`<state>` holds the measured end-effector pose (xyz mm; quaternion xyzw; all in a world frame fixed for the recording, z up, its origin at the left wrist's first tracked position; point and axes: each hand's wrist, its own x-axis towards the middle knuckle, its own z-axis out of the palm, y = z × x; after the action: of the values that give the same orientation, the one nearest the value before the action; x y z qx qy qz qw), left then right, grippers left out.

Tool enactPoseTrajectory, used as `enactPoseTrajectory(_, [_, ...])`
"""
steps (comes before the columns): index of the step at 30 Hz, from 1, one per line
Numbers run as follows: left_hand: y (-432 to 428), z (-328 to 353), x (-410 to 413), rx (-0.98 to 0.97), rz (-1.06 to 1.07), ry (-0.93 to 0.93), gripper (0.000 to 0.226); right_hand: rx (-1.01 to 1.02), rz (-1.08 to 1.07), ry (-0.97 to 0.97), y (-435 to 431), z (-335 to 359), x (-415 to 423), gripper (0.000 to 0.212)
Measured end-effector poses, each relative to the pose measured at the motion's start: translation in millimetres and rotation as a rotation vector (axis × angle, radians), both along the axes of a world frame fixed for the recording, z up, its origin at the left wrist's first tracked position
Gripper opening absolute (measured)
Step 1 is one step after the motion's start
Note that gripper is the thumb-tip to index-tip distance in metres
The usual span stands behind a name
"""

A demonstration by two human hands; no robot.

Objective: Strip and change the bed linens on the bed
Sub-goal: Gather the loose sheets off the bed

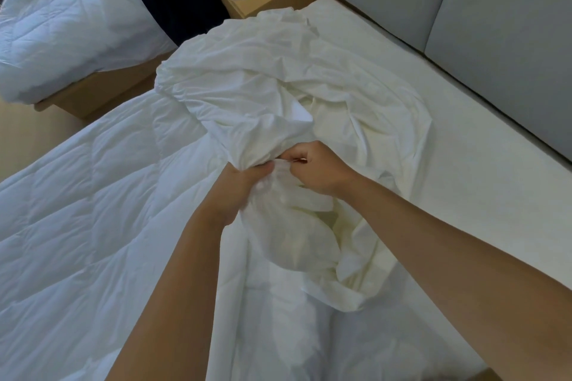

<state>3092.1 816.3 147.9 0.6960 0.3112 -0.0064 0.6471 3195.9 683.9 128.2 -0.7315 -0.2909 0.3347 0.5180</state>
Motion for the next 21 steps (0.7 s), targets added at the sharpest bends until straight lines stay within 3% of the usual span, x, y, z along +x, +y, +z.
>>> enactPoseTrajectory(4, [-4,-8,-3,-0.221,0.079,-0.018,0.054,-0.06,-0.034,0.063,-1,-5,3,0.02])
enactPoseTrajectory(7, [-7,-12,-2,-0.172,0.08,0.04,0.054,-0.15,0.042,-0.016,-6,-4,2,0.022])
enactPoseTrajectory(10, [-9,-12,1,-0.096,0.031,0.044,0.053,0.014,-0.079,-0.097,1,15,-2,0.028])
enactPoseTrajectory(13, [0,-4,5,-0.167,-0.064,-0.039,0.059,0.21,-0.195,-0.134,15,39,-3,0.024])
enactPoseTrajectory(17, [5,4,6,0.025,-0.288,0.079,0.039,0.226,-0.167,0.017,17,34,-9,0.017])
enactPoseTrajectory(19, [4,1,3,0.043,-0.233,0.073,0.036,0.233,-0.167,0.084,15,24,-11,0.016])
enactPoseTrajectory(21, [2,-3,-2,-0.125,-0.079,0.002,0.037,0.242,-0.134,0.222,13,14,-10,0.015])
